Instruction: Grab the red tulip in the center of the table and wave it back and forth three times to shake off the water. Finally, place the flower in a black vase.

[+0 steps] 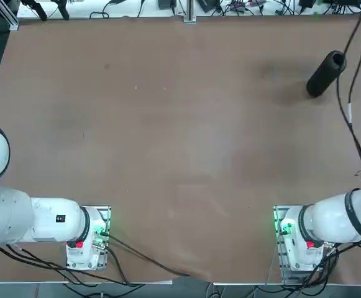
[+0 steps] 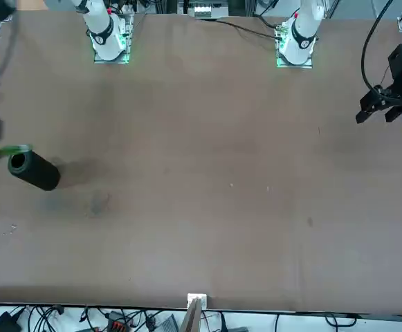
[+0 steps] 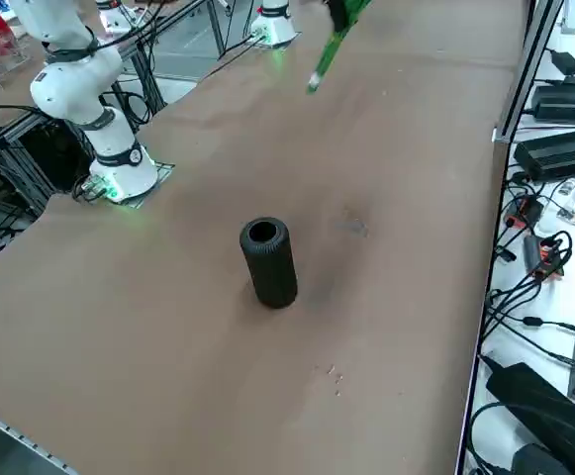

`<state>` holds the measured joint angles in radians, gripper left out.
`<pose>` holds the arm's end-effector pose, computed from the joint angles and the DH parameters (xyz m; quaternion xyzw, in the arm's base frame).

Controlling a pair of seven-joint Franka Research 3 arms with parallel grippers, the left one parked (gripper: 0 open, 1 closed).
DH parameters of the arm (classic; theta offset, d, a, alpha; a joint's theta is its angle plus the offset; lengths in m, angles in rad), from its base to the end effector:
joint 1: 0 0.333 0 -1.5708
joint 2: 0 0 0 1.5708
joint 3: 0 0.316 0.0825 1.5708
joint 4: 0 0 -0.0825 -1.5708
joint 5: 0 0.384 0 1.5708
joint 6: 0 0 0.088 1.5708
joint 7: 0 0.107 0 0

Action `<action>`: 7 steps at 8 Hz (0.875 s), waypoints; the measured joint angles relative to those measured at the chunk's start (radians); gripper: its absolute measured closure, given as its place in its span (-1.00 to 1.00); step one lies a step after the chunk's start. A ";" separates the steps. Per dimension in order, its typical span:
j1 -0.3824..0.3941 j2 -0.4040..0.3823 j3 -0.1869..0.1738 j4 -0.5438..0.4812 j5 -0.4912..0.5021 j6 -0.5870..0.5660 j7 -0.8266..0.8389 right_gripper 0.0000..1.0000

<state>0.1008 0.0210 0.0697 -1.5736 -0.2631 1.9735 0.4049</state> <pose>0.5906 0.0843 0.6559 0.9703 -0.0864 0.2152 0.0693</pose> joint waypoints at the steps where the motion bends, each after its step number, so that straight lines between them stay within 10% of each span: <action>1: 0.011 0.001 0.064 -0.001 -0.001 -0.029 0.093 0.77; 4: 0.013 -0.003 0.138 0.003 -0.005 -0.097 0.242 0.77; 7: -0.074 -0.022 0.011 0.013 -0.024 -0.134 0.062 0.77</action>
<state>0.0264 -0.0007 0.0810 -1.5605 -0.2869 1.8392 0.4669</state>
